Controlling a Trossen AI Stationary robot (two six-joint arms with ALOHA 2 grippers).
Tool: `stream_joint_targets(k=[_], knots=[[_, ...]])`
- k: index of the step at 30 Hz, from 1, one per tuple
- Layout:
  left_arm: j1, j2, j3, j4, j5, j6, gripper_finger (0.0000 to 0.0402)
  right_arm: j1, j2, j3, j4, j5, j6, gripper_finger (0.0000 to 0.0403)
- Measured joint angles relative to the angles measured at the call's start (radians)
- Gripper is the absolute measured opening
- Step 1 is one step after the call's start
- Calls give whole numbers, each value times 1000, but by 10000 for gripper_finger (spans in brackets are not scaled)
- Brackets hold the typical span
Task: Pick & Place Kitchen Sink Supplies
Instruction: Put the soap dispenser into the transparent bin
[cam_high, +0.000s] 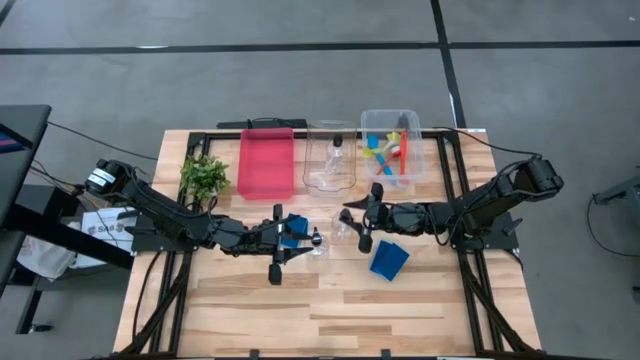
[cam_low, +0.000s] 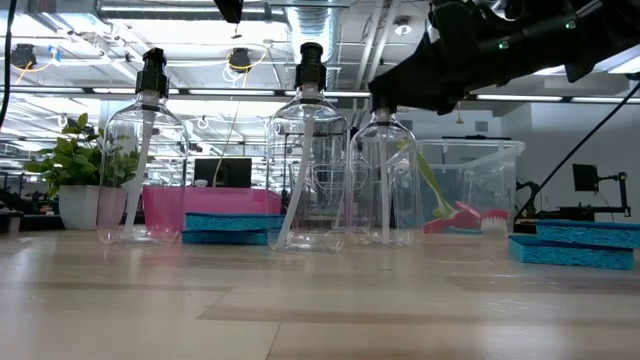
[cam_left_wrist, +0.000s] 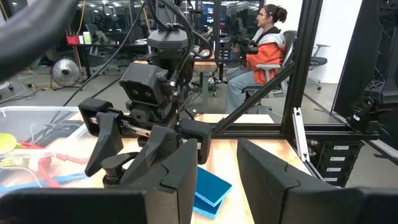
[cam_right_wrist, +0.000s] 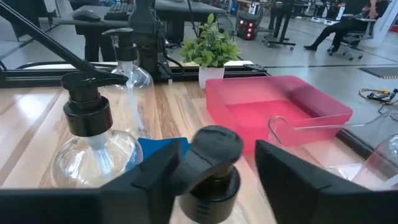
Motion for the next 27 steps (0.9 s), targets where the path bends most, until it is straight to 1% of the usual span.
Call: stream_joint_targets(k=[6, 9, 13, 17, 19, 27], knots=[[0, 0, 0, 0, 0, 0, 115, 3, 0, 0, 6, 1, 10, 111], [0, 0, 0, 0, 0, 0, 115, 12, -1, 2, 4, 3, 5, 82], [0, 0, 0, 0, 0, 0, 115, 21, -1, 2, 4, 2, 6, 82], [0, 0, 0, 0, 0, 0, 115, 21, -16, 1, -2, 2, 8, 110], [0, 0, 0, -1, 0, 0, 115, 21, -38, 0, -8, 2, 8, 116], [0, 0, 0, -1, 0, 0, 115, 21, -141, 0, -46, 1, -27, 86]])
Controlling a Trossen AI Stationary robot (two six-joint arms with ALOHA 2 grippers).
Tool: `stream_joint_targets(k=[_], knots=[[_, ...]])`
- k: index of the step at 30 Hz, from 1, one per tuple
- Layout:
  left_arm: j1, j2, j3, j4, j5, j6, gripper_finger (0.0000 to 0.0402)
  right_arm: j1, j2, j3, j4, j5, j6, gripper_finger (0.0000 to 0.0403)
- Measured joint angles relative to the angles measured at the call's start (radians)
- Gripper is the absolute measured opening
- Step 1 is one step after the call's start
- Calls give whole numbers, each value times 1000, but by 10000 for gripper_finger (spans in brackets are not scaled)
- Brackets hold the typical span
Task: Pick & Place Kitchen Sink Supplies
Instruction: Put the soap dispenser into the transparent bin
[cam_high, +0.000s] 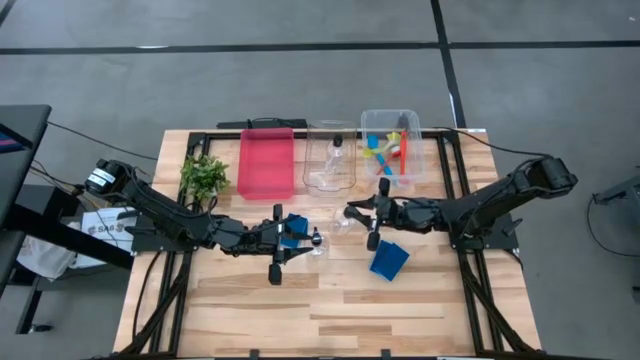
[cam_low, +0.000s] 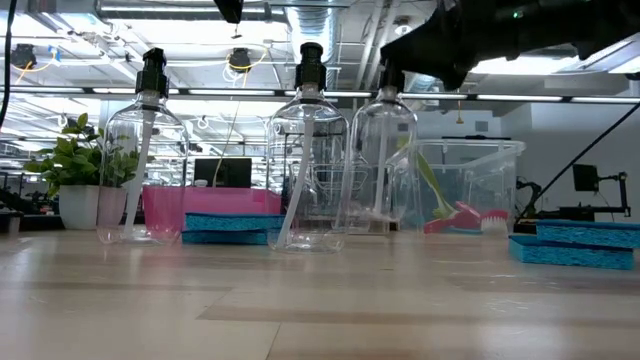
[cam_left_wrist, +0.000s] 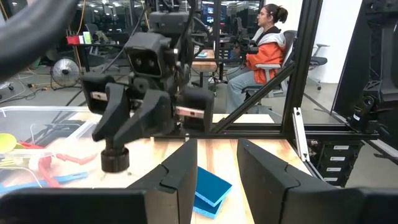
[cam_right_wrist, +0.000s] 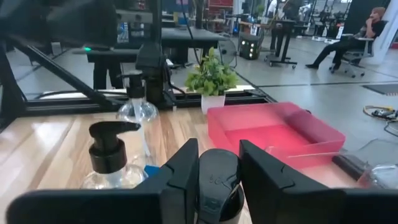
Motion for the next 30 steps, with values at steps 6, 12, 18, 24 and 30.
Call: stream_joint_targets(k=[6, 12, 18, 24, 30], knots=[[0, 0, 0, 0, 0, 0, 115, 0, -77, 0, -23, 0, -6, 97], [0, 0, 0, 0, 0, 0, 115, 0, -171, 0, -22, 0, -70, 92], [0, 0, 0, 0, 0, 0, 115, 0, -261, 8, -27, 0, -139, 92], [0, 0, 0, 0, 0, 0, 115, -11, -288, 64, -26, 0, -238, 92], [0, 0, 0, 0, 0, 0, 115, -77, -243, 123, -60, 0, -283, 92]])
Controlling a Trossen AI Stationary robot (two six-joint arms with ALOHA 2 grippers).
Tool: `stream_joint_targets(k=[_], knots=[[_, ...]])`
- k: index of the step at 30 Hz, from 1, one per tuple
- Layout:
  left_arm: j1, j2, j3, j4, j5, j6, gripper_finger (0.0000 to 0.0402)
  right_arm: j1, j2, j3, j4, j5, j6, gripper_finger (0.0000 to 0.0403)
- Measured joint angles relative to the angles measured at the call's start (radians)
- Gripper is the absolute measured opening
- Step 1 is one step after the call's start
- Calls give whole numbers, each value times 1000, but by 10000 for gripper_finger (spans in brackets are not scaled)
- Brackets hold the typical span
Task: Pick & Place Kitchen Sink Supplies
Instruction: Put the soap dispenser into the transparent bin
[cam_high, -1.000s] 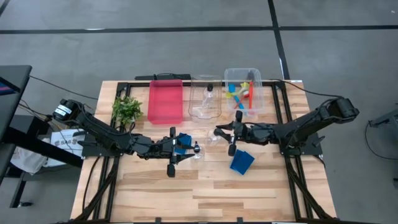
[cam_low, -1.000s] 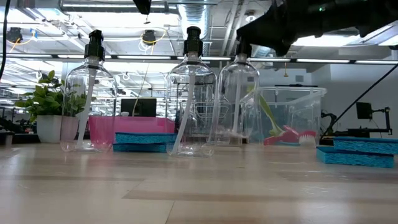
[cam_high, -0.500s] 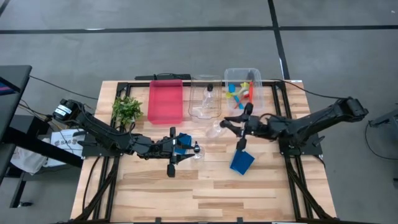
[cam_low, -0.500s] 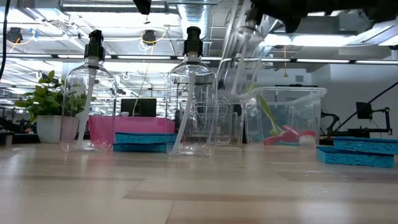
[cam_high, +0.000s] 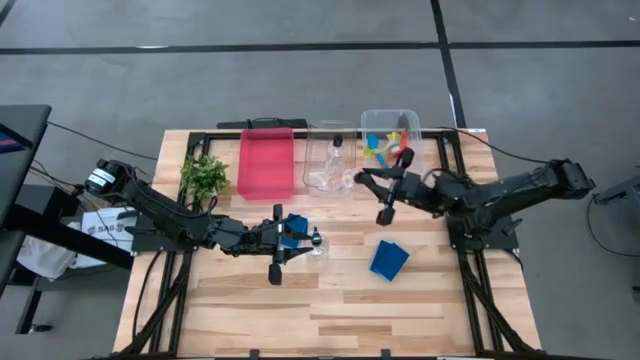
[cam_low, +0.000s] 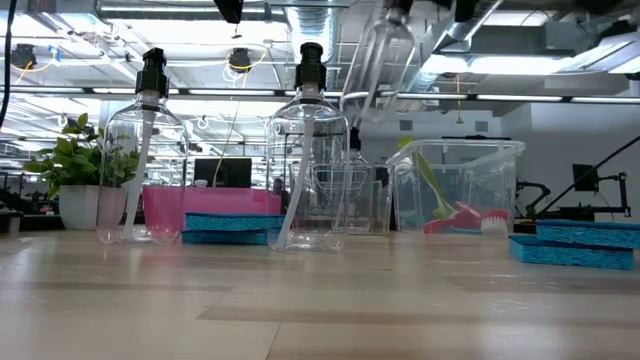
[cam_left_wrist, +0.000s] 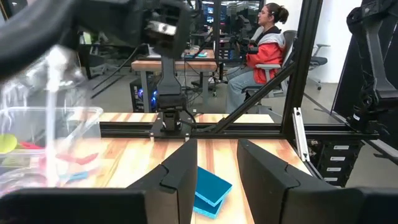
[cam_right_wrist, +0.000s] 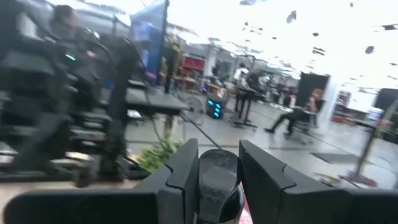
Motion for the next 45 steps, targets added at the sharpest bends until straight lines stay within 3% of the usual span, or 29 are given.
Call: stream_joint_targets(k=[15, 35, 45], knots=[[0, 0, 0, 0, 0, 0, 115, -215, 191, 69, -29, -34, 55, 93], [0, 0, 0, 0, 0, 0, 115, -366, 347, 84, -62, -162, 214, 93], [0, 0, 0, 0, 0, 0, 115, -398, 352, 84, -116, -166, 241, 96]])
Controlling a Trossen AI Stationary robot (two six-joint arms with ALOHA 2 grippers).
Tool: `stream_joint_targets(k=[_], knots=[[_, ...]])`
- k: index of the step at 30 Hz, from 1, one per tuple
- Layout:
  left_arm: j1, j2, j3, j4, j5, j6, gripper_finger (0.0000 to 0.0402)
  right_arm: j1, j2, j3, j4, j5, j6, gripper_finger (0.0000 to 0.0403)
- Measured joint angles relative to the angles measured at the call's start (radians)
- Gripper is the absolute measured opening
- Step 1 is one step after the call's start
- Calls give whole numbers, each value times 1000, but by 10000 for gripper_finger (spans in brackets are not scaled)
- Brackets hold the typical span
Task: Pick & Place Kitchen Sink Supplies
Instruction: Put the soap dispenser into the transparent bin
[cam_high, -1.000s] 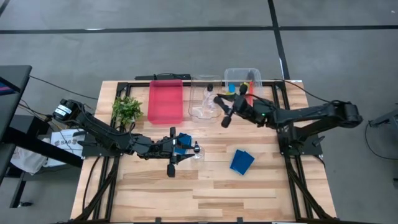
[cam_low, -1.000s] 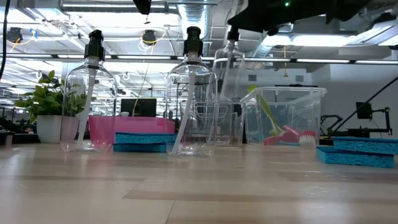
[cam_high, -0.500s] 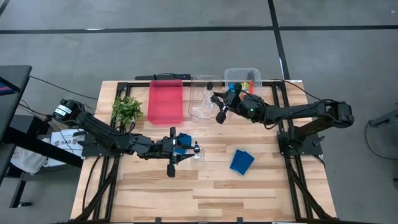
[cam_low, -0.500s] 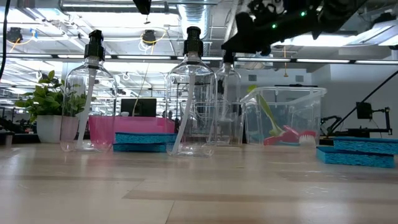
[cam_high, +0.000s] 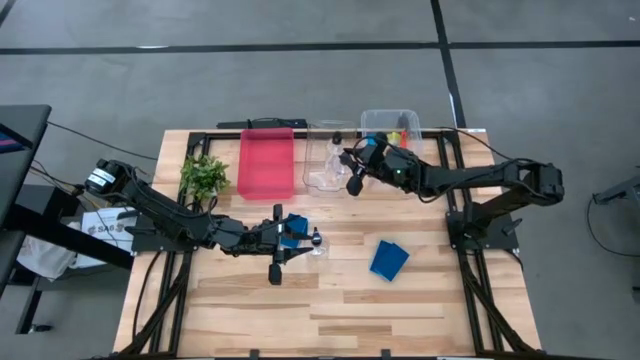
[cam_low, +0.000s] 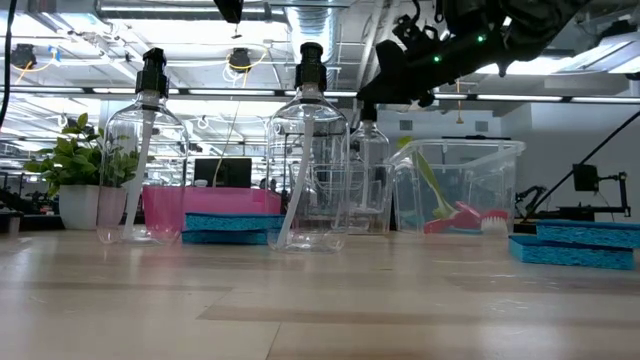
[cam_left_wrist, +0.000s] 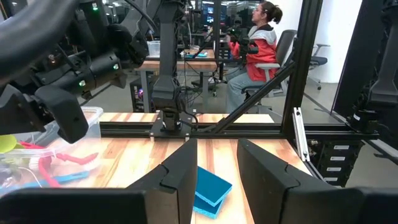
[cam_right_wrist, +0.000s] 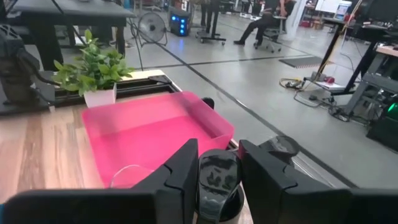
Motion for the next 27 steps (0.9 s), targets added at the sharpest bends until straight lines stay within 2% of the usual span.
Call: stream_joint_targets(k=[13, 27], knots=[[0, 0, 0, 0, 0, 0, 115, -5, -1, 0, -50, -21, 26, 133], [0, 0, 0, 0, 0, 0, 115, -5, -1, 0, -59, -20, 14, 193]])
